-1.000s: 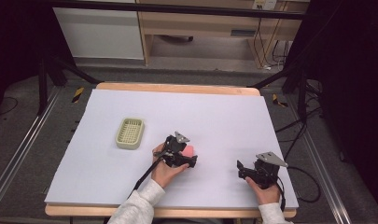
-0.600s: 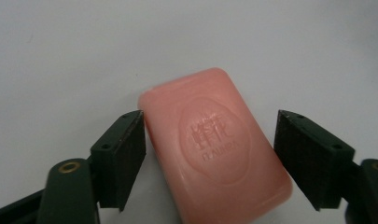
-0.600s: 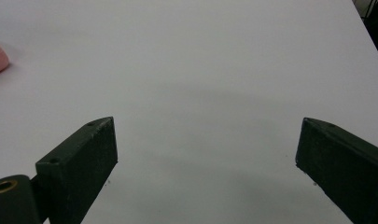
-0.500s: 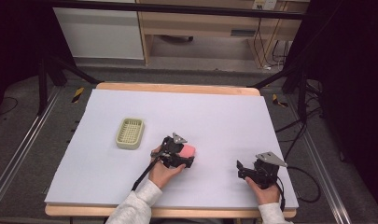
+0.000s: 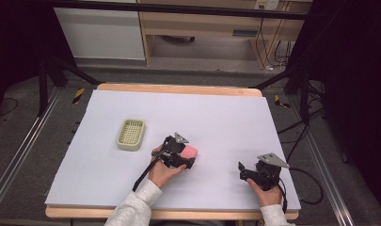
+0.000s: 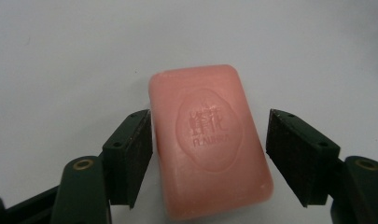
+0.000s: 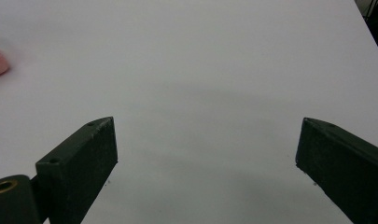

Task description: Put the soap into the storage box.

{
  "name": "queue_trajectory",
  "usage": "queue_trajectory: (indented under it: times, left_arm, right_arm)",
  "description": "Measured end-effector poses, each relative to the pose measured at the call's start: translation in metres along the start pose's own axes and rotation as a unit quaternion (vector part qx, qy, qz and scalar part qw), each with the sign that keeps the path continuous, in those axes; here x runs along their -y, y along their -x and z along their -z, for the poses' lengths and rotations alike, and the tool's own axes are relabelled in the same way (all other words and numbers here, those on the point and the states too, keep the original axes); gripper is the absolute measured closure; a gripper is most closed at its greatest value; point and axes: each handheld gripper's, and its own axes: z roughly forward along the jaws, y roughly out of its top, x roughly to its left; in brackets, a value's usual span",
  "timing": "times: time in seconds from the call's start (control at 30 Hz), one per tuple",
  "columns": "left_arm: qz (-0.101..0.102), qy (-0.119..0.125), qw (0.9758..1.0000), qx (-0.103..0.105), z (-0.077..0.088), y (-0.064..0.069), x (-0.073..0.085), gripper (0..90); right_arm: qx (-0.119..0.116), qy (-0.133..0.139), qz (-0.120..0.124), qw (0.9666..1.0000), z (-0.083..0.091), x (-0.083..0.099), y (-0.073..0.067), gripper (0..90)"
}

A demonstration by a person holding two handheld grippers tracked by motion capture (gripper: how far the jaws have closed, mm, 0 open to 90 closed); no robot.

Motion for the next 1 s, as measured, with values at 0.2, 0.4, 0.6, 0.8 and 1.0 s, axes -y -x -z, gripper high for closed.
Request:
queue_trajectory:
  times: [0.2, 0.4, 0.6, 0.8, 1.0]
  left_arm:
    - [0.005, -0.015, 0.9999, -0.005, -0.006, -0.001, -0.005, 30.0]
    - [0.008, -0.031, 0.9995, -0.001, -0.015, -0.003, -0.004, 29.5]
    - [0.004, -0.037, 0.9993, -0.003, -0.017, -0.003, -0.004, 31.8]
    - [0.003, -0.042, 0.9991, -0.010, -0.016, -0.002, -0.004, 36.4]
    - [0.002, -0.045, 0.9989, -0.010, -0.016, -0.001, -0.005, 36.5]
  right_arm:
    - [0.000, -0.002, 0.002, 1.0000, -0.001, 0.000, 0.000, 5.8]
    - [0.000, -0.002, 0.002, 1.0000, -0.001, 0.000, 0.000, 5.8]
    - [-0.001, -0.004, 0.001, 1.0000, -0.001, 0.000, 0.000, 5.8]
    - [-0.001, -0.005, 0.001, 1.0000, -0.002, 0.000, 0.000, 5.9]
    - [0.000, -0.006, 0.001, 1.0000, -0.002, 0.000, 0.000, 5.9]
